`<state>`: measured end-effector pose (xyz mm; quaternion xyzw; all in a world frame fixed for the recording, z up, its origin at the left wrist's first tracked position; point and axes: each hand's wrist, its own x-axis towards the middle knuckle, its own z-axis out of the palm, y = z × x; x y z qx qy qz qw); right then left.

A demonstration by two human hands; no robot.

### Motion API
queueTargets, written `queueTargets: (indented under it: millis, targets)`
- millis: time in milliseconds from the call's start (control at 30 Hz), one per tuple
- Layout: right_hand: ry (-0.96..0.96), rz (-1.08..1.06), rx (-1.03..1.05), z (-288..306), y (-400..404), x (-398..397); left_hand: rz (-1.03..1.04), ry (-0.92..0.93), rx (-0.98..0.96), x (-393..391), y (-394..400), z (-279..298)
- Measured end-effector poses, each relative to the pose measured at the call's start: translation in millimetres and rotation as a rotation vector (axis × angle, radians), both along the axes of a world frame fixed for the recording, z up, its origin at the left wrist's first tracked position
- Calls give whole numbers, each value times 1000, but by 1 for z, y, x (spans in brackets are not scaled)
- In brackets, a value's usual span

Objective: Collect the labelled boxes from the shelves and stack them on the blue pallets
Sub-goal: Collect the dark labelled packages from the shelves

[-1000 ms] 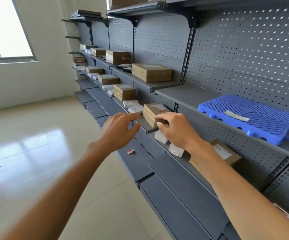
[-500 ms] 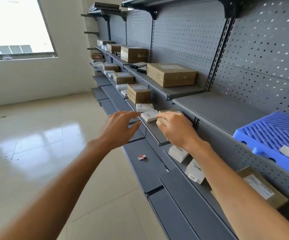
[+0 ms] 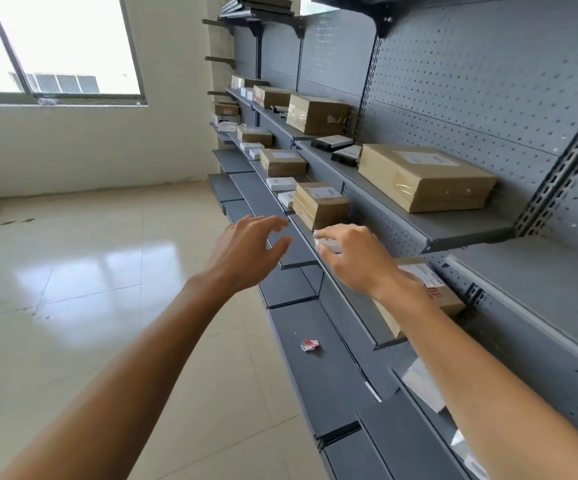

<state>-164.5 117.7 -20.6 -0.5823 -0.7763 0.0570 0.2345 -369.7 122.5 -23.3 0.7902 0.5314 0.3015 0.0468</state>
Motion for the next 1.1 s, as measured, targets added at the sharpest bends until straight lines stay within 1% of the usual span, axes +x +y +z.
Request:
queueTargets:
  millis: [233,333,467,667,800,933,1100]
  targets:
    - [-5,-67,11,9,113,-51,-29,23,11,-58,120,13]
    - [-34,-128,21,9,147,-63,-49,16,5,-69,160,14]
    - [-15,-195,55,11,192,-70,-86,1,-14,-71,212,11]
    - [24,-253,87,11,272,-50,-125,2,-13,-52,303,2]
    - [51,-277,93,5,325,-24,-158,-14,1,-24,372,-7]
    - [50,-304,95,3,375,-1,-201,-7,12,6,427,-10]
    - [7,-349,148,3,421,24,-223,-10,35,36,485,-5]
